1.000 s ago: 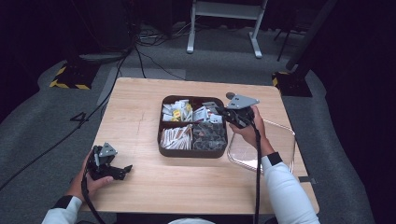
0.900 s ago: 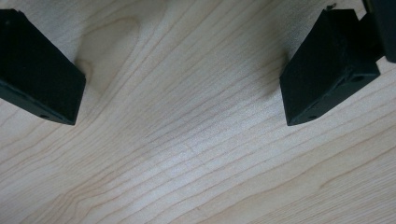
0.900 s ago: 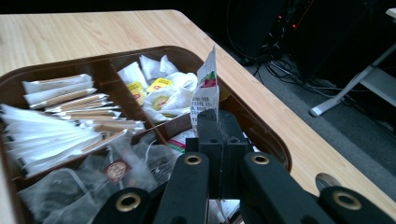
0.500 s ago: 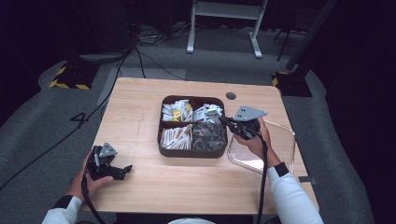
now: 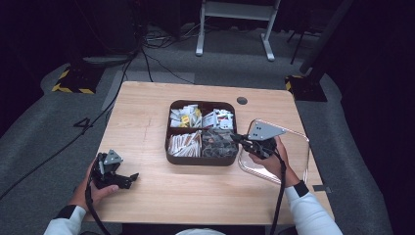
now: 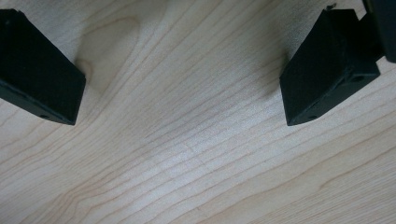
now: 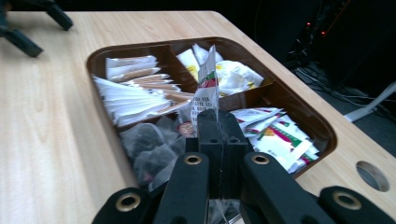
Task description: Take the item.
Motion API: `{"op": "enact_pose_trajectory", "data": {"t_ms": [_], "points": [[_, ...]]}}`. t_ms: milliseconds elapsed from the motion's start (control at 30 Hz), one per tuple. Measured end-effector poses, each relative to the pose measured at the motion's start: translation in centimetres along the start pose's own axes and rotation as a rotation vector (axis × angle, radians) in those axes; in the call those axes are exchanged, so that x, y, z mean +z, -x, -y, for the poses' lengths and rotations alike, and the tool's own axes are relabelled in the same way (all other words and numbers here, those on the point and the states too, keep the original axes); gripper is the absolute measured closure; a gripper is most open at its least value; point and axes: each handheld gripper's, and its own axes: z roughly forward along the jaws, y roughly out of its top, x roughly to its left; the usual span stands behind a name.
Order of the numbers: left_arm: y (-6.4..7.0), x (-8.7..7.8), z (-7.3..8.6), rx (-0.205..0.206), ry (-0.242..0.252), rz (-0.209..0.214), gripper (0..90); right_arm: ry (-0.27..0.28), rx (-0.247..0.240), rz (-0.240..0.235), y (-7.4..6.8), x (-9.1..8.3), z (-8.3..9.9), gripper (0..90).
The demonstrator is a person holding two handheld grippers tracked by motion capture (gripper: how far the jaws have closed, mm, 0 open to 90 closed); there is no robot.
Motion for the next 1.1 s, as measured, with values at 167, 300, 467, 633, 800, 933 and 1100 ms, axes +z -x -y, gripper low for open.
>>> {"op": "enact_pose_trajectory", "data": {"t_ms": [167,300,467,633,800,933,1100], "points": [[0.0,0.0,0.0,0.0,0.0,0.0,0.5,-0.006,-0.027,-0.028,-1.3,-0.5,0.3,90.0],[0.0,0.0,0.0,0.002,0.0,0.0,0.5,-0.007,-0.036,-0.054,-2.2,-0.9,0.4,90.0],[0.0,0.0,0.0,0.002,0.0,0.0,0.5,-0.01,-0.047,-0.087,-3.3,-1.2,0.7,90.0],[0.0,0.0,0.0,0.0,0.0,0.0,0.5,-0.033,-0.06,-0.128,-4.5,-0.9,1.2,90.0],[0.0,0.0,0.0,0.0,0.0,0.0,0.5,-0.059,-0.074,-0.159,-5.4,-0.4,1.8,90.0],[0.0,0.0,0.0,0.0,0.0,0.0,0.5,-0.078,-0.08,-0.182,-5.9,0.0,2.3,90.0],[0.0,0.0,0.0,0.0,0.0,0.0,0.5,-0.098,-0.09,-0.197,-6.4,0.5,2.7,90.0]]}}
